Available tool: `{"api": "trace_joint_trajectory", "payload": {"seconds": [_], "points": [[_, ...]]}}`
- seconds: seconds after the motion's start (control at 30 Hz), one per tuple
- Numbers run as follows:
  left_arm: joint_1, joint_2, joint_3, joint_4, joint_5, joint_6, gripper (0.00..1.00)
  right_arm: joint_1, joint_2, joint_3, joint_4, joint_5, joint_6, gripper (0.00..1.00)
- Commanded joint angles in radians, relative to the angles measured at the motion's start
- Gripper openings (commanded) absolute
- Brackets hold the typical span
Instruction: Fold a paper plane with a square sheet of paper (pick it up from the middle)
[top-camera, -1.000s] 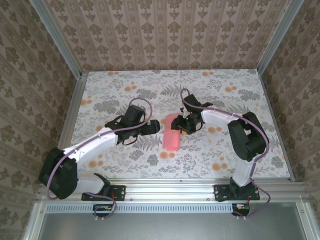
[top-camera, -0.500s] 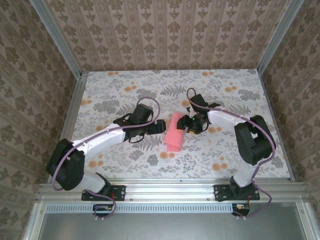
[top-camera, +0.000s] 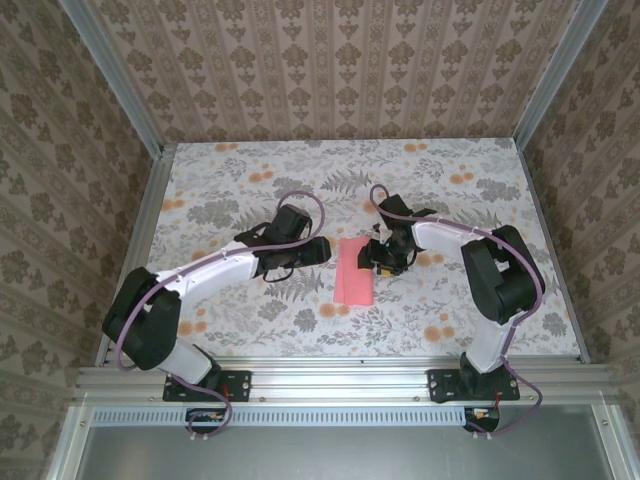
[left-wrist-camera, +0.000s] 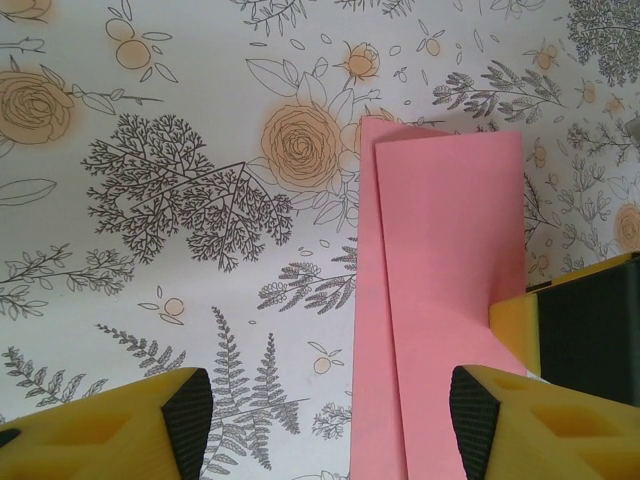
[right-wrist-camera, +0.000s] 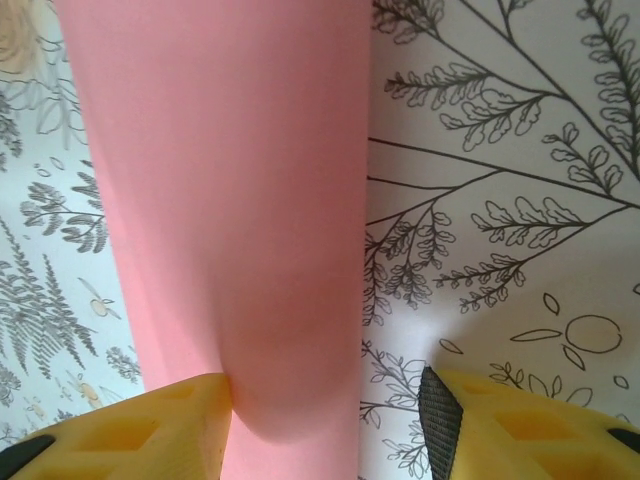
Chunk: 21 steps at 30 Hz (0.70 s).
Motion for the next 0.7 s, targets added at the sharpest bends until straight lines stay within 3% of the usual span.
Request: {"api": "trace_joint_trajectory", "payload": {"seconds": [0.0, 0.67], "points": [[-0.009, 0.01, 0.024, 0.017, 0.021, -0.023, 0.67, -0.007, 0.008, -0.014, 0.032, 0.003, 0.045, 0.55], [-0.009, 0.031, 0.042, 0.018, 0.028, -0.003, 0.62, 0.001, 0.036, -0.003, 0.047, -0.06, 0.045, 0.56]]}}
